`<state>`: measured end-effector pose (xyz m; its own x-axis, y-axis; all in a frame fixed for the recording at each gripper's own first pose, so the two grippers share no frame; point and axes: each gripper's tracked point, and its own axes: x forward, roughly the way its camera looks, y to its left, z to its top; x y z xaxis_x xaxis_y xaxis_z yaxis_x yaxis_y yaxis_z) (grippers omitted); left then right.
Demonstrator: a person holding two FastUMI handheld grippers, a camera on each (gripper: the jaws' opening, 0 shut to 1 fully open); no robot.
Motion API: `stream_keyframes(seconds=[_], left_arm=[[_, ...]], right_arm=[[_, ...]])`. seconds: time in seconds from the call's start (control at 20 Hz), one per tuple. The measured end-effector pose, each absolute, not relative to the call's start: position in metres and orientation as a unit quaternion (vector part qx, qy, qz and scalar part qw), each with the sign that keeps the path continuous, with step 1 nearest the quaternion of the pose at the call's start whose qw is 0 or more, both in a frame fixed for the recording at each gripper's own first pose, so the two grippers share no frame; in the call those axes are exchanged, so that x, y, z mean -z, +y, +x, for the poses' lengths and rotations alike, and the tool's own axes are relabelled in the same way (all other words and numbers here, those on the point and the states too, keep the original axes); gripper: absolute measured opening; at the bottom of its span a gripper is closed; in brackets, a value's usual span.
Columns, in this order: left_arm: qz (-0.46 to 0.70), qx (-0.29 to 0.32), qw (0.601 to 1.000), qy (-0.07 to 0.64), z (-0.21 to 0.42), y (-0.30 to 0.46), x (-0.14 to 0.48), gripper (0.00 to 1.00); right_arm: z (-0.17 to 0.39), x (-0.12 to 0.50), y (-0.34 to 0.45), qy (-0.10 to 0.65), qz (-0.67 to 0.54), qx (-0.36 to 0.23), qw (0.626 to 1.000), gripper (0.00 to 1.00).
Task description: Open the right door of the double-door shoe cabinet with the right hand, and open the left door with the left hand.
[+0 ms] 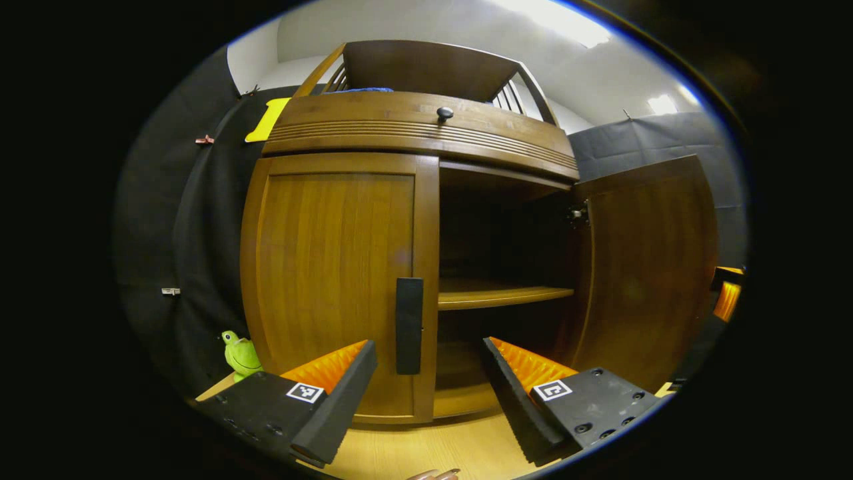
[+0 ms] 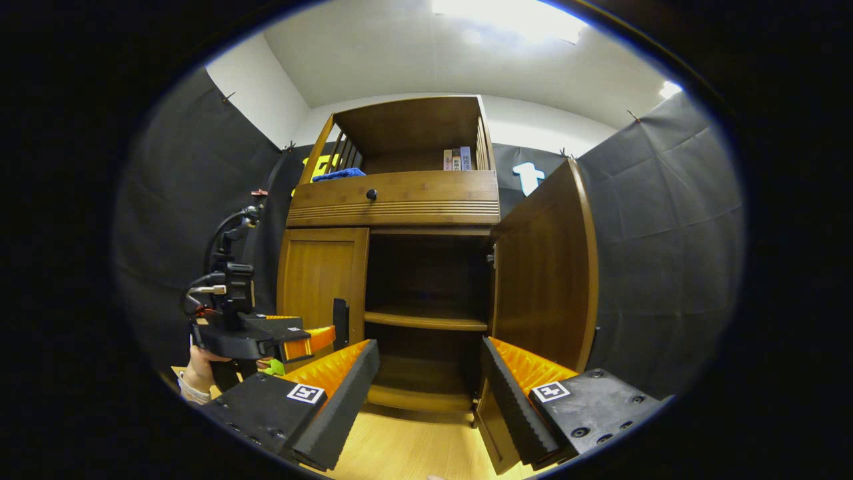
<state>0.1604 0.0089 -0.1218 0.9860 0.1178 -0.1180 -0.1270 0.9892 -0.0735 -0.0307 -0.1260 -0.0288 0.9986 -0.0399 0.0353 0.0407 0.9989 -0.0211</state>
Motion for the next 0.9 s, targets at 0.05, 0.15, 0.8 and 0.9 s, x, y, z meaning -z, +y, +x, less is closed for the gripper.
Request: stream_keyframes(seconds=[0.05,0.15,0.8,0.9], left_arm=[[-0.039,-0.066,0.996,0.053,0.169,0.013,0.123,0.98],[-0.038,-0.068,0.996,0.047,0.184,0.018,0.126,0.98],[-0.035,-0.097,0.993,0.064,0.244,0.041,0.157,0.70],[-0.032,-0.097,0.992,0.067,0.247,0.042,0.159,0.67]], right_arm=[[-0.024,0.033,-0.130,-0.015,-0.010,0.022,1.000,0.97],[-0.015,0.040,-0.136,-0.013,-0.005,0.025,1.000,0.97],[0.004,0.078,-0.133,0.010,0.013,0.020,1.000,0.97],[0.004,0.078,-0.133,0.010,0.012,0.022,1.000,0.97]])
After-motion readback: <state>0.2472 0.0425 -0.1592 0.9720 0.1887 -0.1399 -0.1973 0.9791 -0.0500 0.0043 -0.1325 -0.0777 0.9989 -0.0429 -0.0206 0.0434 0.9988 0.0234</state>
